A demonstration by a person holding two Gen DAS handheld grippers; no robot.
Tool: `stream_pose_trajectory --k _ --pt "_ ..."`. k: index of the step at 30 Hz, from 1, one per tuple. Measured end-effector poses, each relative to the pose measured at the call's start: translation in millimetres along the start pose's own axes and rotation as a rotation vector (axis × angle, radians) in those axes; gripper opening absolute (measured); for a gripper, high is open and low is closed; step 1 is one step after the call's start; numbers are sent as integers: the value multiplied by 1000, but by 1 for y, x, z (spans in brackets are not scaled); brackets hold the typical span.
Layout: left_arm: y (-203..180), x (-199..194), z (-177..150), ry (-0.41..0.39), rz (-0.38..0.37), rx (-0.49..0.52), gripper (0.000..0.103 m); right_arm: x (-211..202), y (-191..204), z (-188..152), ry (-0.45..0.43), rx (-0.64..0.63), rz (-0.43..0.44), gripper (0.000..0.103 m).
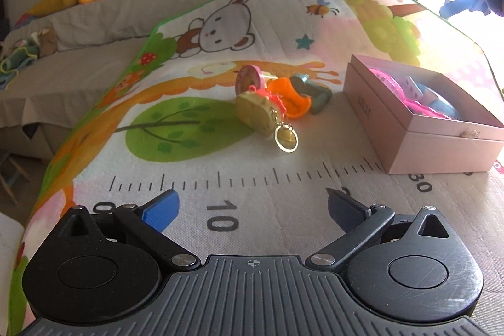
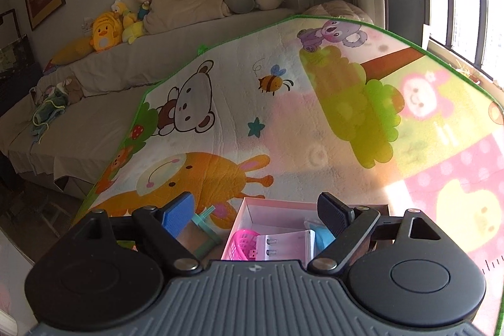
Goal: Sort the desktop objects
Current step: 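Grasp the yellow cup toy with the right tool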
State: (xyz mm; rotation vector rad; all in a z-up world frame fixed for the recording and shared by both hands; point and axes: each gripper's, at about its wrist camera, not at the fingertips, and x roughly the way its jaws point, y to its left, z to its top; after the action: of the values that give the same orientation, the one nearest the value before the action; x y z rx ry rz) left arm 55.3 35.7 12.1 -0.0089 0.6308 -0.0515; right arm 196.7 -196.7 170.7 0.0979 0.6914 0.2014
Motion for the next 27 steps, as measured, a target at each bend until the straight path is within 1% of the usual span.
stream_pose_trajectory --k 2,5,7,9,11,13,14,15,16,18,20,22,25,27 --pt "1 4 -2 14 -4 -2 103 19 19 -4 54 -7 33 86" --pt "7 3 -3 4 -27 -41 103 54 50 -8 123 -43 58 86" --pt "11 4 -4 9 -39 -69 103 80 71 -11 162 -69 62 86" --pt "15 6 -3 14 -46 -92 103 105 86 -11 193 -64 87 82" --pt "19 8 -4 25 -61 -118 103 127 101 -11 214 -63 114 82" --pt "21 8 -4 28 -66 -134 103 142 121 -14 228 -142 120 88" --pt "21 8 -4 30 -66 -135 103 149 131 -17 229 -195 108 96" --pt "21 8 -4 30 -66 -134 103 155 139 -20 228 -241 90 100" --pt "21 7 -4 28 -66 -134 103 162 145 -22 232 -288 73 100" --pt "22 7 -4 27 -69 -142 103 175 147 -22 230 -324 40 100" --pt "25 7 -5 28 -74 -159 103 192 137 -18 251 -314 -6 100" --pt "26 7 -5 26 -73 -167 103 207 122 -11 296 -257 -13 101" --pt "27 7 -5 25 -69 -174 103 223 101 -9 379 -136 26 99" --pt "28 7 -5 24 -69 -172 103 224 100 -10 411 -118 56 78"
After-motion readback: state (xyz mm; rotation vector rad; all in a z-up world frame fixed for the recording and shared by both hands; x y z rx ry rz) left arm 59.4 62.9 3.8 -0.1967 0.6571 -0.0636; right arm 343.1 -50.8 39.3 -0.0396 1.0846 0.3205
